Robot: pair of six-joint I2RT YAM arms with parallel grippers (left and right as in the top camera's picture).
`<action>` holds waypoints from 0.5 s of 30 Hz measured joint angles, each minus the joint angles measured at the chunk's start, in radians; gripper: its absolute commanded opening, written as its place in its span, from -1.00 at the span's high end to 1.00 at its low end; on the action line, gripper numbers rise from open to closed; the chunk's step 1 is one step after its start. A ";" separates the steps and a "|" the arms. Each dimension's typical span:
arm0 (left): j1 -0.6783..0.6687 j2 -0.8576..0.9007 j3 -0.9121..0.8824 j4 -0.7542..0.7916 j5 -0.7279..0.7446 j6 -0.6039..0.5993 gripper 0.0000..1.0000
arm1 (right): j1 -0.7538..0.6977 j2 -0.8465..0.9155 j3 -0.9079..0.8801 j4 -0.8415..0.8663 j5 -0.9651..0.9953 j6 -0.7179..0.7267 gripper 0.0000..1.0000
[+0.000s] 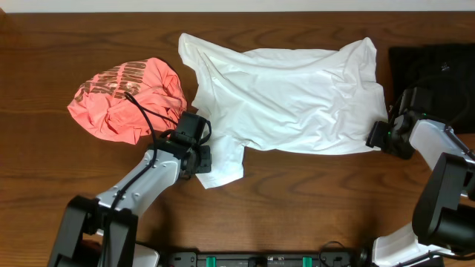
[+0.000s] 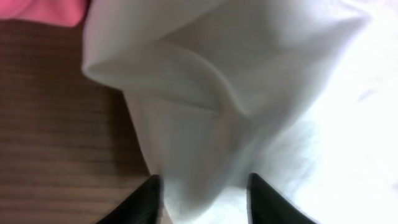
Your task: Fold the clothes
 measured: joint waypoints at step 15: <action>0.006 0.105 0.057 0.063 -0.039 -0.001 0.87 | 0.000 -0.017 -0.034 0.063 -0.016 -0.037 0.97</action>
